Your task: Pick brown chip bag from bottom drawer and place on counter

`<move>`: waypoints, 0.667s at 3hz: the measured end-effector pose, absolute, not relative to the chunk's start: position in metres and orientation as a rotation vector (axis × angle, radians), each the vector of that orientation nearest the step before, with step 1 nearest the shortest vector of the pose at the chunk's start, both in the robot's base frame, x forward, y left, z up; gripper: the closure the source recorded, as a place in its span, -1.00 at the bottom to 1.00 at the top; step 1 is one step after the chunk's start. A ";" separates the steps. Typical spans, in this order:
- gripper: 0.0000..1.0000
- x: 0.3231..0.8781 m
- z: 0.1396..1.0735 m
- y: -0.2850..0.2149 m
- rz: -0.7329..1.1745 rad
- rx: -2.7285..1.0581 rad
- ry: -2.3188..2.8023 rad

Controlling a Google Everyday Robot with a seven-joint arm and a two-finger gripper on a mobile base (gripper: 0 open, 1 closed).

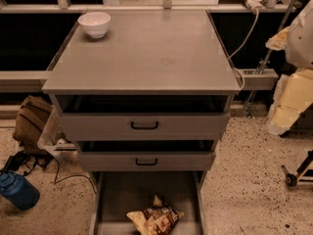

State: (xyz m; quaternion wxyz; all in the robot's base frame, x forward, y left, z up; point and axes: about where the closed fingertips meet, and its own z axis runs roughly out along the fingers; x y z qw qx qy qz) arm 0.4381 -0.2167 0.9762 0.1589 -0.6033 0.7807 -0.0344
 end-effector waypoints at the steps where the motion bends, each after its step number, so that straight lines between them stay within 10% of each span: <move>1: -1.00 0.438 0.976 -0.217 -0.098 -1.725 2.232; 2: -1.00 0.437 0.947 -0.205 -0.036 -1.725 2.200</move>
Offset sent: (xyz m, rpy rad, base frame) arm -0.0085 0.0549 -0.1441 0.2345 0.0393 0.1064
